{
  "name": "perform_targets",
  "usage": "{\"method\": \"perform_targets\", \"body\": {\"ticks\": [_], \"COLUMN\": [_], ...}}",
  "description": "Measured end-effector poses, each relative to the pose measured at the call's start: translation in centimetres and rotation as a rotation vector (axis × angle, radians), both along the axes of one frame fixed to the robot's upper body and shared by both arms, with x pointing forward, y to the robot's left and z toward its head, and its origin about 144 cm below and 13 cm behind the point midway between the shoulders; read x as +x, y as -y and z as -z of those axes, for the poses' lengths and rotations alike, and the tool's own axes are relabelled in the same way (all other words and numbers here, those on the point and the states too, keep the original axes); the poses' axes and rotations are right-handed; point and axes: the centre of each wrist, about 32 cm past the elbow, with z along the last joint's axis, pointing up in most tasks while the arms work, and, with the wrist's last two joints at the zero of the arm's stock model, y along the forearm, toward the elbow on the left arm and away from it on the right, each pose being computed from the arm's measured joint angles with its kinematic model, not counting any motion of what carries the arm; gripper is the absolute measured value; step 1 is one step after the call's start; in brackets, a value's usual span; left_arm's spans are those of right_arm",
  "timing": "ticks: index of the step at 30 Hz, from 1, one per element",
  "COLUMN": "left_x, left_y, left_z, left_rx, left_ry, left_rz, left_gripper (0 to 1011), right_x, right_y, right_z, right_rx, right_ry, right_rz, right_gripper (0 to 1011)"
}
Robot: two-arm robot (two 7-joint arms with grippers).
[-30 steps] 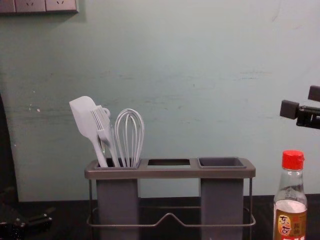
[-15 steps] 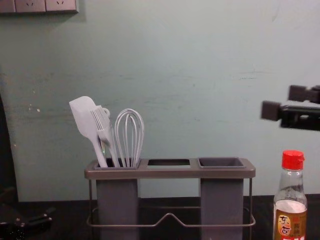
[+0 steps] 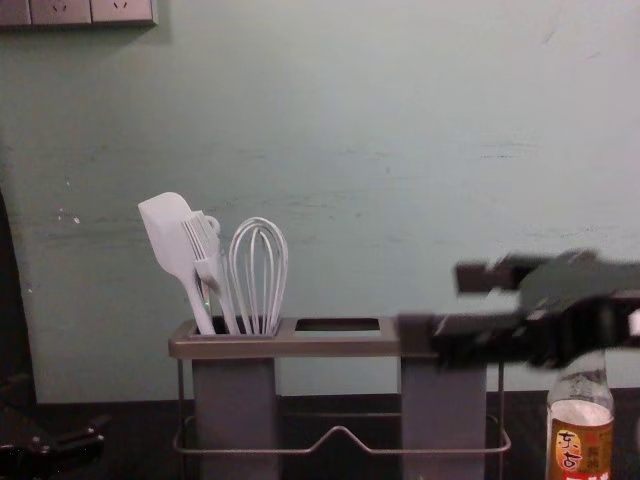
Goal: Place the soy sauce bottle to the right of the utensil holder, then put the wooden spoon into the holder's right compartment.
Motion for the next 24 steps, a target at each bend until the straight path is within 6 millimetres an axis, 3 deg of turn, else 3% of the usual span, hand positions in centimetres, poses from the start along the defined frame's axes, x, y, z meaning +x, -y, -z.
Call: {"method": "perform_targets", "body": {"ticks": [13,24], "left_x": [0.0,0.0], "left_y": [0.0,0.0], "left_z": [0.0,0.0], "left_rx": [0.000,0.000], "left_ry": [0.000,0.000], "left_rz": [0.000,0.000], "left_gripper": [1005,1005], "right_x": [1.8,2.5], "right_y": [-5.1,-7.4], "right_z": [-1.0,-0.3], "right_rx": [-0.190,-0.302], "right_ry": [-0.321,-0.497], "right_rz": [0.162,0.270], "right_gripper": [1003,1003]}}
